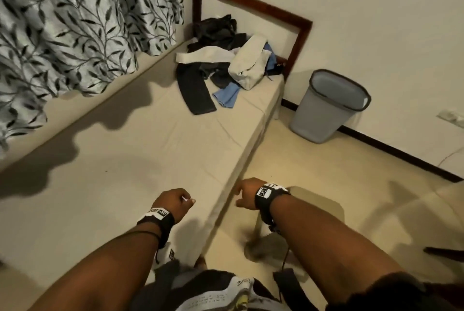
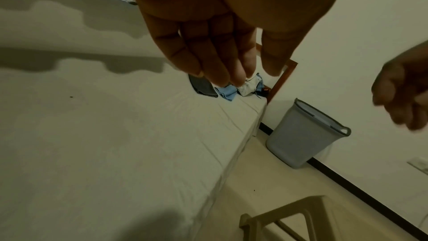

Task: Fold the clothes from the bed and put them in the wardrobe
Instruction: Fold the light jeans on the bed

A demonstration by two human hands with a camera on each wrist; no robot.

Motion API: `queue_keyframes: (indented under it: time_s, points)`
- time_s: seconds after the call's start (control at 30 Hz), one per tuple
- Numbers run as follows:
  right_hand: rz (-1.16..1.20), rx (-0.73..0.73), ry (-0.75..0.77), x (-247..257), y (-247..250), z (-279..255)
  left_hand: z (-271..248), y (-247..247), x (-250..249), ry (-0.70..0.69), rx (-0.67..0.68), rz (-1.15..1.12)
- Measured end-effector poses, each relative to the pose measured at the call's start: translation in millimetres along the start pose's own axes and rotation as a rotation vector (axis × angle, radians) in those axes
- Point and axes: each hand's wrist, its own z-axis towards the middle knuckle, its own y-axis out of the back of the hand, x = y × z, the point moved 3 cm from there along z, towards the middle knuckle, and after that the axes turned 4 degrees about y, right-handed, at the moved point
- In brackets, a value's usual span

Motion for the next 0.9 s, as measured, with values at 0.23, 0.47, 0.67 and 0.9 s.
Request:
queue_keyframes:
  time_s: [0.23, 0.47, 0.67, 0.9]
  points:
    - [0.032, -0.184, -0.079, -70, 80, 82, 107, 34, -84, -0.024, 0.042, -0.169]
    - [0.096, -0.211, 0.004, -134, 148, 202, 216, 61, -173, -0.044, -0.004, -0.366]
    - [0.125, -0.053, 0.077, -217, 183, 362, 347, 38, -230, 0.073, 0.065, -0.457]
    - [0.143, 0.302, 0.072, -330, 199, 542, 510, -17, -294, 0.378, 0.124, -0.564]
